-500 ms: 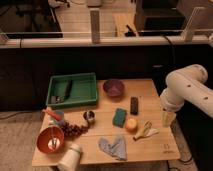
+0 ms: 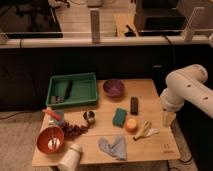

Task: Wipe tray with sponge

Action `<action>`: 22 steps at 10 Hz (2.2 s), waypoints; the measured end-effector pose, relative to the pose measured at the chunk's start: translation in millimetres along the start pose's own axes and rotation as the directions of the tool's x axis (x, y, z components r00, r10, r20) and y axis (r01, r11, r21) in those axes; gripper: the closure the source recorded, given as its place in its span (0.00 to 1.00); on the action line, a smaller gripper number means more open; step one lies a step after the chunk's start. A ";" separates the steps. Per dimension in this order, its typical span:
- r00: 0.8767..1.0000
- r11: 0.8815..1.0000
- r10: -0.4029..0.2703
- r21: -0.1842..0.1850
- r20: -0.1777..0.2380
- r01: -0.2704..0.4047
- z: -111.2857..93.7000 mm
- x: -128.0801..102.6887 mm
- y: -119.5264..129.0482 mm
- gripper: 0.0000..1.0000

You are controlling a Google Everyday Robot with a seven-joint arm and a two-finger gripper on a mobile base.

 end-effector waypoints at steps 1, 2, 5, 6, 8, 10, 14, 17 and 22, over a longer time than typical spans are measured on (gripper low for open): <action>1.000 1.000 0.000 0.000 0.000 0.000 0.0 0.0 0.0 0.20; 1.000 1.000 0.000 0.000 0.000 0.000 0.0 0.0 0.0 0.20; 1.000 1.000 0.000 0.000 0.000 0.000 0.0 0.0 0.0 0.20; 1.000 1.000 0.000 0.000 0.000 0.000 0.0 0.0 0.0 0.20; 1.000 1.000 0.000 0.000 0.000 0.000 0.0 0.0 0.0 0.20; 1.000 1.000 -0.009 0.000 -0.004 0.009 0.8 -0.9 0.9 0.20; 0.991 0.991 -0.135 0.006 -0.015 0.135 4.1 -49.9 0.7 0.20; 0.983 0.983 -0.183 0.014 -0.019 0.183 7.0 -56.7 0.7 0.20; 0.961 0.960 -0.276 0.032 -0.021 0.277 14.1 -97.7 -3.9 0.20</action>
